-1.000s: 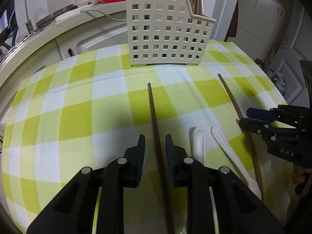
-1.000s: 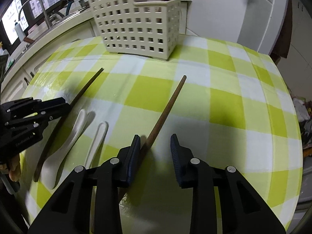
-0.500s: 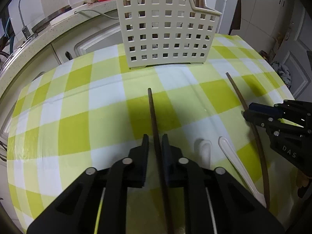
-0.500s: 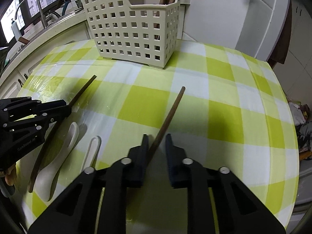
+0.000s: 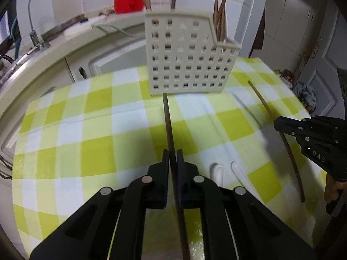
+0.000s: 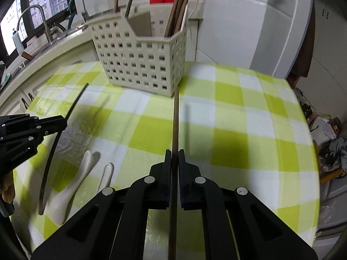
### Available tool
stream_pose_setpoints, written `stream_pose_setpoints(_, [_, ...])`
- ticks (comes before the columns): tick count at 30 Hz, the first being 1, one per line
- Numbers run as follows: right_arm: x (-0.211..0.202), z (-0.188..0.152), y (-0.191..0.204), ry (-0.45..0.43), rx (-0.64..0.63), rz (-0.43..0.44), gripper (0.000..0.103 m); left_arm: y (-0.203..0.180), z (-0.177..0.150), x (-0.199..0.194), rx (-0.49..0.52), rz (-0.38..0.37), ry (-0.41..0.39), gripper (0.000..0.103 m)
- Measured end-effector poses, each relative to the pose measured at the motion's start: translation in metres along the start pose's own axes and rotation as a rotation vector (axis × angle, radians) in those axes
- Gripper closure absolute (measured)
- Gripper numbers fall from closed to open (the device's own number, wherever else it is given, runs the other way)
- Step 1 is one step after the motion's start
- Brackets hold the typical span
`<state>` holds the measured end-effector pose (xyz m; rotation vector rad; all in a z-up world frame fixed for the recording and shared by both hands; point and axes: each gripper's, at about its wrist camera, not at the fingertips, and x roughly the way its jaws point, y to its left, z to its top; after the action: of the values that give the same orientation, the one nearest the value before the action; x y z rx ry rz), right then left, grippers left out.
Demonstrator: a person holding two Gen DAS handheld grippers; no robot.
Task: Organize utensils
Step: 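Lift both held chopsticks upright and carry them over the white basket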
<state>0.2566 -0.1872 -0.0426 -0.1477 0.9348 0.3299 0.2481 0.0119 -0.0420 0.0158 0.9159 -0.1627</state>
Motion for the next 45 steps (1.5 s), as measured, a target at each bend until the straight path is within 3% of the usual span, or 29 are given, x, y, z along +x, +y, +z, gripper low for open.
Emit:
stream_pose_setpoints(18, [-0.106,-0.006,-0.013,-0.166,0.024,0.024,0.097,-0.017,0.003,-0.098,0.016,0.006,-0.175,0.097])
stream_pose_setpoints(29, [-0.129,-0.002,-0.016,-0.212,0.034,0.048,0.097,-0.020,0.013,-0.127,0.022,0.005,-0.217,0.097])
stream_pose_setpoints(35, [-0.143,0.033,-0.015,-0.260,0.038,0.058,0.097,-0.016,0.051,-0.151,0.021,0.010,-0.288,0.097])
stream_pose_setpoints(45, [-0.166,0.130,-0.004,-0.355,0.025,0.055,0.097,-0.030,0.140,-0.184,0.087,0.015,-0.379,0.097])
